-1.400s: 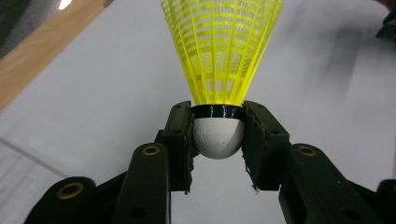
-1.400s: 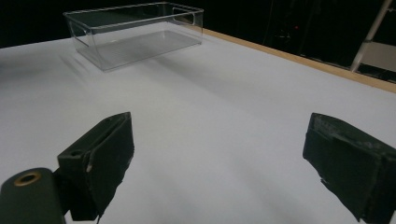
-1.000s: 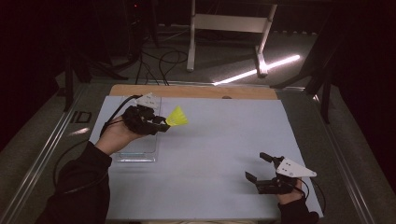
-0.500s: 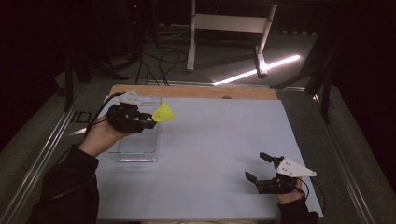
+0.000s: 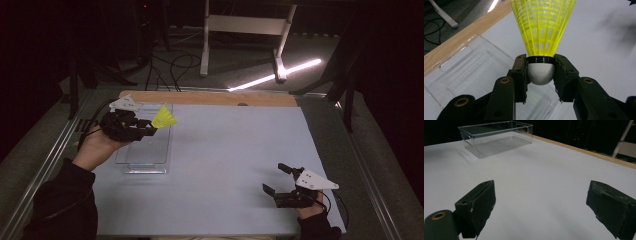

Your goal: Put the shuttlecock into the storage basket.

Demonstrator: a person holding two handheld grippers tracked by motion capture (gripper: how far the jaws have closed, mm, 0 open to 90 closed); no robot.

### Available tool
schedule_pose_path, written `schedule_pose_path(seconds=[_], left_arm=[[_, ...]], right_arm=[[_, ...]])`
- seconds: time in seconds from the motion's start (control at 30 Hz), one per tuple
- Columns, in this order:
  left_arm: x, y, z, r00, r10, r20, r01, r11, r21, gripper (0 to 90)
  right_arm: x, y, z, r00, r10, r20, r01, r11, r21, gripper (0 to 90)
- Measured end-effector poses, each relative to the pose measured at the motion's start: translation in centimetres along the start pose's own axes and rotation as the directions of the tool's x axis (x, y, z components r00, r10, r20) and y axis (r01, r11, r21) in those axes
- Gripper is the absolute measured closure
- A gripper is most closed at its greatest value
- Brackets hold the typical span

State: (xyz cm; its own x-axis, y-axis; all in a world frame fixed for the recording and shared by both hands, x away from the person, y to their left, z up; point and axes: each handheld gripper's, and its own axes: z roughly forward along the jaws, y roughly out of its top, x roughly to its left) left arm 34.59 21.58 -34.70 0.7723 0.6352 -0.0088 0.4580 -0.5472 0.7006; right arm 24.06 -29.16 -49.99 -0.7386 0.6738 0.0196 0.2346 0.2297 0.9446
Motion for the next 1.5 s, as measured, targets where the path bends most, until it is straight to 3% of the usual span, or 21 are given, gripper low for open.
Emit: schedule_pose_path(seconds=[0.37,0.47,0.87,1.5], left_arm=[[0.7,-1.3,-1.5,0.9974,-0.06,-0.042,0.059,0.998,-0.023,65.7],[0.8,-1.7,-2.1,0.9946,-0.074,-0.073,0.072,0.9969,-0.032,65.7],[0.9,-2.8,-2.0,0.9852,-0.118,-0.124,0.113,0.9926,-0.042,65.7],[1.7,-5.8,0.1,0.9762,-0.196,-0.094,0.192,0.9804,-0.044,65.6]], right_arm=[[0.0,0.0,0.0,1.0,0.0,-0.001,0.0,1.0,0.002,8.8],[0.0,0.0,0.1,1.0,-0.001,-0.001,0.001,1.0,0.003,8.8],[0.0,0.0,0.1,1.0,0.0,0.0,0.0,1.0,0.003,8.8],[0.0,0.0,0.1,1.0,0.003,-0.001,-0.003,1.0,0.007,8.8]])
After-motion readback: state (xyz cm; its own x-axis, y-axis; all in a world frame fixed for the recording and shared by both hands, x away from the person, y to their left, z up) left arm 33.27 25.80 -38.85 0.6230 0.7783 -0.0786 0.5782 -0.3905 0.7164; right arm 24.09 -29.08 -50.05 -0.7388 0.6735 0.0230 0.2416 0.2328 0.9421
